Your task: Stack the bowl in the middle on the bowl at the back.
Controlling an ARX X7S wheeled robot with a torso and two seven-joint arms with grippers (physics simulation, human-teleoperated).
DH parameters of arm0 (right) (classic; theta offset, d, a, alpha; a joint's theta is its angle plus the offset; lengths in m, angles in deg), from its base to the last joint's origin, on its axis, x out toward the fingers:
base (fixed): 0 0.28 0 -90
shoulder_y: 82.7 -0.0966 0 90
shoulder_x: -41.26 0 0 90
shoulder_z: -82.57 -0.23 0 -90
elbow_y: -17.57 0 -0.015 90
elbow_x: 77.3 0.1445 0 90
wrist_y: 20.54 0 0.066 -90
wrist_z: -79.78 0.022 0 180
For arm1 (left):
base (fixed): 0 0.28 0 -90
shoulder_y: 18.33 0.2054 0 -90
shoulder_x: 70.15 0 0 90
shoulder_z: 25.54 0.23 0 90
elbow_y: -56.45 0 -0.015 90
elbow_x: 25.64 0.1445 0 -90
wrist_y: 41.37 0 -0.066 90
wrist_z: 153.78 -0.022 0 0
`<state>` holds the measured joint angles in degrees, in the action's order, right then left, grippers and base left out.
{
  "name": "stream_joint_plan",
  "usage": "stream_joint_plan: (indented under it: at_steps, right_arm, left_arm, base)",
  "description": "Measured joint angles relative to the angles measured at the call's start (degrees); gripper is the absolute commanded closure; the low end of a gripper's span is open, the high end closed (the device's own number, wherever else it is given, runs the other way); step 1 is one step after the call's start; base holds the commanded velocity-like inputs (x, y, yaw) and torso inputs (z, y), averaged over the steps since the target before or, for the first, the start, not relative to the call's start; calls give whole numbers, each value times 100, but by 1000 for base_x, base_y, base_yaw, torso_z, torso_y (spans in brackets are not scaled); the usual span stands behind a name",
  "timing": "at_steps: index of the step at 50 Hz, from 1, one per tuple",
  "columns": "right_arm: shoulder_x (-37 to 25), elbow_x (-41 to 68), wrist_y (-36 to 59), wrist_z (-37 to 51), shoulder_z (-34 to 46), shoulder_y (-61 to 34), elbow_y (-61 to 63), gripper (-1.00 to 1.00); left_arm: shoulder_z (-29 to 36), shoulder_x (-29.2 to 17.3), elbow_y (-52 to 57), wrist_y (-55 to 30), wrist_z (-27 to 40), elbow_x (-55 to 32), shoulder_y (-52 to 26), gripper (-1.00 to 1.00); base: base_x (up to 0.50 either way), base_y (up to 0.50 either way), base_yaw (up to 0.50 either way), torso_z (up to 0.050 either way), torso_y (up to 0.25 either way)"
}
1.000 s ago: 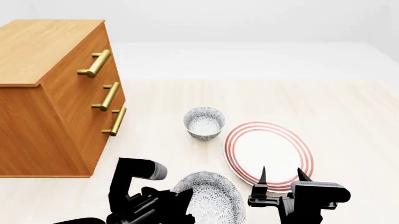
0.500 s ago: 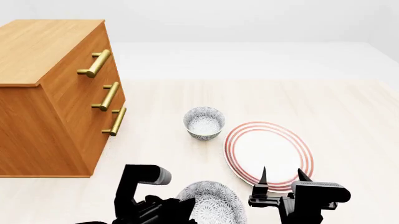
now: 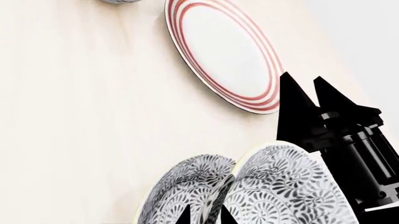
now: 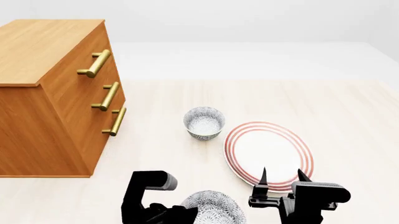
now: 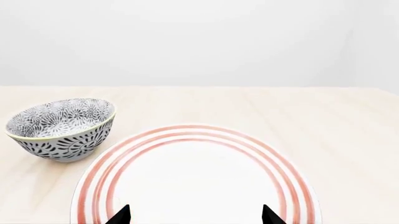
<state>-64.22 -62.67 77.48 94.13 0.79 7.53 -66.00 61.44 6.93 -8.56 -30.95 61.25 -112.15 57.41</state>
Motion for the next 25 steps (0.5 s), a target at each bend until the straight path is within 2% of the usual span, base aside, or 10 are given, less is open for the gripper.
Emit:
stream_joint_plan:
  at_steps: [25]
  right_arm:
    - [-17, 32, -50, 15, 72, -63, -135, -100]
  left_arm:
    - [305, -84, -351, 267, -228, 272, -13, 100]
  base:
    - [0, 0, 0, 0, 0]
